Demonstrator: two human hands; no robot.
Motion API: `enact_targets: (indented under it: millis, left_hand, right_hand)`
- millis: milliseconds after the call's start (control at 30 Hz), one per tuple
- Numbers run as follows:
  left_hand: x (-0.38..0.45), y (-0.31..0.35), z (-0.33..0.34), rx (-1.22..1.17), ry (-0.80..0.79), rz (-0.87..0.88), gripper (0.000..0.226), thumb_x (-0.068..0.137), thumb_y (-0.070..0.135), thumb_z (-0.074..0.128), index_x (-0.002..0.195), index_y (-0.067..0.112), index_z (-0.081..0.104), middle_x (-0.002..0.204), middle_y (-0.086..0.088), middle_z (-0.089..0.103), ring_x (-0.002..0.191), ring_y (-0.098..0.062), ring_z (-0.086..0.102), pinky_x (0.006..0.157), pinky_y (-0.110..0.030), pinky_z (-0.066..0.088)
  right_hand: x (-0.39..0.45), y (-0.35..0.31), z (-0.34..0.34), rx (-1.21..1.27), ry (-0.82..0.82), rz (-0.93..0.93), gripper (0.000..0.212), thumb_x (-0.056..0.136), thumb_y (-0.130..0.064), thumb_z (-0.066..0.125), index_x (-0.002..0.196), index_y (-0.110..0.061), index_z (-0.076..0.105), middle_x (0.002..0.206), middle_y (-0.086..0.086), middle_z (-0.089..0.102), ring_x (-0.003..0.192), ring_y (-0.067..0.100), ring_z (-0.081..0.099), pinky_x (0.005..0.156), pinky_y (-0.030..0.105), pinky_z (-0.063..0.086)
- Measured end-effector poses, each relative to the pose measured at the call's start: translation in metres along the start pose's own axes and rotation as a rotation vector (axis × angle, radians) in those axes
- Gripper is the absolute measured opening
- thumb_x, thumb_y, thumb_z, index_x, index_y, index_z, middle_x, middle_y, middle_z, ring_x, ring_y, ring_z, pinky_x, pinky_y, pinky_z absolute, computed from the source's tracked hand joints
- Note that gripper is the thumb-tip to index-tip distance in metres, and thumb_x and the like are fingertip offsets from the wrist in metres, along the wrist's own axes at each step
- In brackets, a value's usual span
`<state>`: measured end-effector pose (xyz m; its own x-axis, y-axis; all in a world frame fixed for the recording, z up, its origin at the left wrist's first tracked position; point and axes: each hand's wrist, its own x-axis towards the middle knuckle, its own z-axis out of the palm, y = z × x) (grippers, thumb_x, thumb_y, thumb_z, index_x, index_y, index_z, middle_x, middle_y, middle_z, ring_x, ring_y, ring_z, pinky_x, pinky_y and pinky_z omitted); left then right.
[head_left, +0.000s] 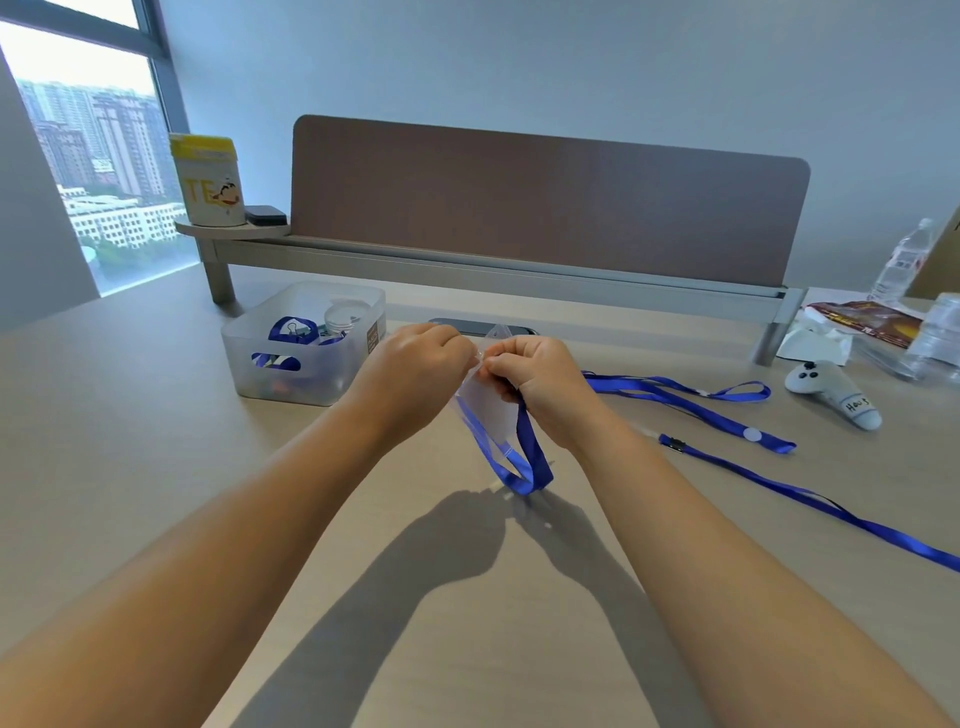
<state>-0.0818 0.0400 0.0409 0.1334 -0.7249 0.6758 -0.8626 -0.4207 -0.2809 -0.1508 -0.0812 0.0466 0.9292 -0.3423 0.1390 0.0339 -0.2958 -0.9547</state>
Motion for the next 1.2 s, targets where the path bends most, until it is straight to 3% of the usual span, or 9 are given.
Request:
enact_targets:
  millis: [100,267,367,533,700,767,900,1033,1200]
  left_hand:
    - [0.0,0.002,-0.001,0.027,-0.038,0.019,0.025,0.046,0.006,0.087,0.059,0.003,0.066,0.052,-0.011,0.069,0.042,-0.022,0.063,0.041,-0.025,0.053]
    - [0.0,-0.001,0.003,0.07,-0.125,0.008,0.032,0.037,0.011,0.091,0.055,0.004,0.065,0.048,-0.009,0.068,0.038,-0.019,0.061,0.037,-0.024,0.051]
    - [-0.002,-0.002,0.005,0.04,-0.124,-0.035,0.028,0.041,0.006,0.089,0.056,0.003,0.065,0.049,-0.011,0.068,0.038,-0.021,0.062,0.036,-0.025,0.051]
    - [-0.003,-0.004,0.003,-0.077,-0.084,-0.108,0.023,0.051,-0.005,0.081,0.066,-0.004,0.064,0.054,-0.019,0.068,0.039,-0.03,0.062,0.037,-0.034,0.052]
    - [0.001,-0.004,0.006,-0.093,-0.054,-0.133,0.015,0.059,-0.007,0.077,0.062,-0.004,0.062,0.051,-0.019,0.065,0.036,-0.03,0.059,0.036,-0.033,0.05]
    - [0.002,-0.002,0.005,-0.13,-0.03,-0.158,0.008,0.07,-0.002,0.067,0.065,-0.006,0.062,0.054,-0.022,0.066,0.04,-0.033,0.06,0.042,-0.032,0.051]
    - [0.004,0.0,0.006,-0.335,0.041,-0.41,0.024,0.089,0.011,0.048,0.088,-0.006,0.064,0.087,-0.024,0.07,0.075,-0.035,0.062,0.065,-0.027,0.039]
    - [0.006,-0.003,0.004,-0.566,-0.001,-0.619,0.022,0.09,0.011,0.046,0.096,-0.002,0.063,0.094,-0.02,0.068,0.079,-0.021,0.055,0.073,-0.03,0.044]
    - [0.004,-0.007,0.005,-1.044,-0.103,-0.832,0.018,0.091,0.015,0.046,0.104,0.007,0.056,0.099,-0.008,0.059,0.091,-0.02,0.057,0.072,-0.022,0.048]
  right_hand:
    - [0.002,0.0,0.003,-0.068,0.022,-0.018,0.021,0.09,0.002,0.045,0.1,0.009,0.062,0.064,0.0,0.055,0.057,0.007,0.044,0.055,0.014,0.041]
    - [0.003,0.0,0.006,-0.064,-0.01,0.054,0.027,0.092,-0.008,0.048,0.103,0.013,0.061,0.06,0.002,0.047,0.053,0.009,0.039,0.052,0.017,0.035]
    - [0.004,0.001,0.009,-0.044,-0.019,0.098,0.029,0.091,-0.012,0.049,0.102,0.011,0.063,0.058,0.002,0.042,0.053,0.011,0.034,0.05,0.019,0.031]
    - [0.004,0.002,0.01,-0.052,0.013,0.043,0.028,0.092,-0.014,0.049,0.103,0.006,0.065,0.063,-0.003,0.049,0.059,0.005,0.04,0.054,0.015,0.032]
    - [0.005,-0.001,0.016,-0.098,0.098,-0.056,0.026,0.089,-0.009,0.052,0.097,0.012,0.064,0.085,0.026,0.059,0.064,0.009,0.044,0.061,0.02,0.039]
    - [0.007,0.0,0.019,-0.093,0.13,-0.075,0.024,0.088,-0.007,0.052,0.093,0.012,0.064,0.073,0.015,0.057,0.067,0.015,0.045,0.062,0.025,0.04]
    - [0.008,0.002,0.025,-0.095,0.157,-0.11,0.017,0.088,-0.007,0.051,0.084,0.002,0.065,0.061,-0.001,0.051,0.061,0.01,0.044,0.06,0.024,0.039]
    - [0.007,0.002,0.026,-0.061,0.13,-0.111,0.019,0.09,-0.009,0.05,0.087,0.001,0.066,0.064,-0.003,0.051,0.063,0.006,0.045,0.058,0.018,0.038]
    - [0.01,-0.001,0.015,0.015,0.034,0.01,0.02,0.093,-0.012,0.048,0.085,-0.002,0.063,0.059,-0.001,0.045,0.054,0.008,0.038,0.048,0.014,0.034]
